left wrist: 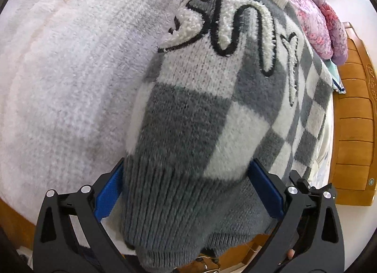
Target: Fold large clothes
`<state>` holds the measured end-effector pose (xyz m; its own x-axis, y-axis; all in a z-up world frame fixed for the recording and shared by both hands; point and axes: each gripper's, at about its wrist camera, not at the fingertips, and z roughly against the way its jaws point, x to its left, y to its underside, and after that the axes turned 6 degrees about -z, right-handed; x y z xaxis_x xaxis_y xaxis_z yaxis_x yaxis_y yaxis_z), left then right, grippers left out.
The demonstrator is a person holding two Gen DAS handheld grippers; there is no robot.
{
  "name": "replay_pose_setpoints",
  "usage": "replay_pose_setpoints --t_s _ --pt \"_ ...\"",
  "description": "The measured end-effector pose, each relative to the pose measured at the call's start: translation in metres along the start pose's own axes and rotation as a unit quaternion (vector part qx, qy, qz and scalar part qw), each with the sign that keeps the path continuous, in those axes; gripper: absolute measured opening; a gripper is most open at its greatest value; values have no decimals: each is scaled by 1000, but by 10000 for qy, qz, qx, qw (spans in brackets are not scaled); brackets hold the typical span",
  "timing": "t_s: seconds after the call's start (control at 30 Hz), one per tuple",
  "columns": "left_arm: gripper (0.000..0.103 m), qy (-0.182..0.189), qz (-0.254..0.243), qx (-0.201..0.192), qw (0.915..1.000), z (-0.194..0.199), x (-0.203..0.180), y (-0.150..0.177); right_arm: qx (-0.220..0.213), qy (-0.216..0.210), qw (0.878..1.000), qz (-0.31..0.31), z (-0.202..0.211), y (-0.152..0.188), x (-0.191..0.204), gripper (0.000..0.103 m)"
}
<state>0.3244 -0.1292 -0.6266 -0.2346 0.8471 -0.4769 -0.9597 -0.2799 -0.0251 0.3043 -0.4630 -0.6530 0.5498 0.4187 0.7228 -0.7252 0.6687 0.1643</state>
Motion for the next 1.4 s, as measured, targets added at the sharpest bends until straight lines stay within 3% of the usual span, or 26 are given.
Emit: replay_pose_setpoints --t_s 0.23,0.47,0.57,0.83,0.87,0.93,1.03,1.1,1.17,1.27,1.4 --pt "99 238 101 51 9997 -8 9 -2 89 -133 9999 -16 -17 -4 15 97" --pt "99 549 313 117 9979 -19 15 -2 -122 -136 9997 -183 -16 -2 9 97" --pt "99 525 335 228 9978 -20 14 -3 156 -546 9979 -310 -14 -4 10 96" --pt "98 502 237 370 9978 -28 2 -16 -124 -108 9995 -269 -20 -2 19 93" --pt "94 461 182 378 9981 -27 -4 -19 -102 4 9997 -202 -19 -2 24 90" --pt "87 338 68 364 9987 -22 -13 -21 -40 -7 9998 -196 -17 -1 29 73" --pt "72 231 -38 378 9990 -12 -22 -23 -62 101 9999 -31 -9 2 45 58" --pt "58 183 -165 371 9990 -3 -31 -24 -122 231 9994 206 -2 5 62 55" --pt "52 83 -564 277 9980 13 -49 -27 -193 278 9984 444 7 9 76 53" --pt "44 32 -1081 148 9940 36 -79 -32 -396 393 9938 965 24 7 120 51" --pt "39 196 -1310 -85 9912 67 -108 -51 -621 481 9861 1462 43 -1 166 49"
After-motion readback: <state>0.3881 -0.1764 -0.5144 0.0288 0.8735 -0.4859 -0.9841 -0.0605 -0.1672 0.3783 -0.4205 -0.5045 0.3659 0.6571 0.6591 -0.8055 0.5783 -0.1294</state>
